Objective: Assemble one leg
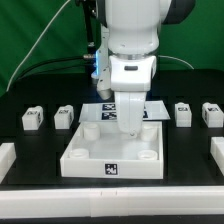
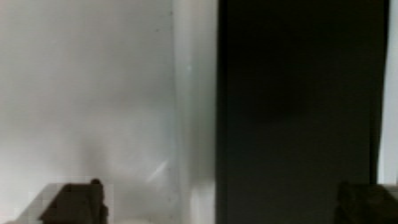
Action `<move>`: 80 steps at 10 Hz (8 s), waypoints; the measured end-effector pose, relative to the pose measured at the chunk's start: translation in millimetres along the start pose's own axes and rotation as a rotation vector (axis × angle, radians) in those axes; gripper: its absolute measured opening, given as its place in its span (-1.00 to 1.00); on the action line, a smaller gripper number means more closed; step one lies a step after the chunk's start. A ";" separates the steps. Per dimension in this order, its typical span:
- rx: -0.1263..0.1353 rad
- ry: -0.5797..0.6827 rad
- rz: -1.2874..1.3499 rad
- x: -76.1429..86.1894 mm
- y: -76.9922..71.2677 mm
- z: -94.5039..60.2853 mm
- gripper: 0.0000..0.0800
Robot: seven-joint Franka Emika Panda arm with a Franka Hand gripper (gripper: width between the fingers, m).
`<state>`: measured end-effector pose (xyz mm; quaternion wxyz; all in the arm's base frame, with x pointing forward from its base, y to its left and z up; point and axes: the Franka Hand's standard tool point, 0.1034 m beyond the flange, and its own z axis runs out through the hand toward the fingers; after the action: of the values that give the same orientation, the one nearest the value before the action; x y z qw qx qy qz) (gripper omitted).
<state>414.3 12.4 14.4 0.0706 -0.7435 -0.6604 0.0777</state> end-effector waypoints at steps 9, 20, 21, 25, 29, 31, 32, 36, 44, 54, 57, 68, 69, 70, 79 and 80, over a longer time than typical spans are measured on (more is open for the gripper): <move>-0.005 0.004 0.008 -2.0 2.4 2.6 -0.80; -0.047 0.012 -0.066 50.0 28.6 -3.5 -0.80; -0.055 0.017 -0.081 61.6 38.2 -5.9 -0.80; -0.070 0.032 -0.068 84.5 62.0 -11.8 -0.80; -0.066 0.032 -0.049 84.2 64.8 -12.5 -0.80; -0.062 0.031 -0.048 83.4 63.4 -11.2 -0.32; -0.063 0.031 -0.048 83.4 63.5 -11.3 0.03; -0.064 0.032 -0.046 83.6 63.9 -12.1 0.61; -0.143 0.023 0.129 77.2 28.5 -70.4 0.62; -0.133 0.110 1.056 85.8 -1.6 -62.1 0.62; -0.117 0.121 1.225 116.0 -16.3 -54.3 0.62; 0.069 -0.124 1.301 156.2 -26.8 -40.4 0.62; 0.149 -0.215 1.321 156.2 -28.8 -36.4 0.62; 0.214 -0.307 1.329 157.4 -31.7 -33.1 0.62; 0.412 -0.590 1.309 162.7 -35.9 1.5 0.62; 0.437 -0.633 1.299 160.6 -42.3 4.2 0.62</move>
Offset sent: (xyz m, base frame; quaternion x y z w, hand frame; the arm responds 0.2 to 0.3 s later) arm 0.0000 0.0000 0.0000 0.0000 0.0000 0.0000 1.0000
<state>390.9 176.9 15.5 -0.0365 -0.8946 -0.0475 0.4429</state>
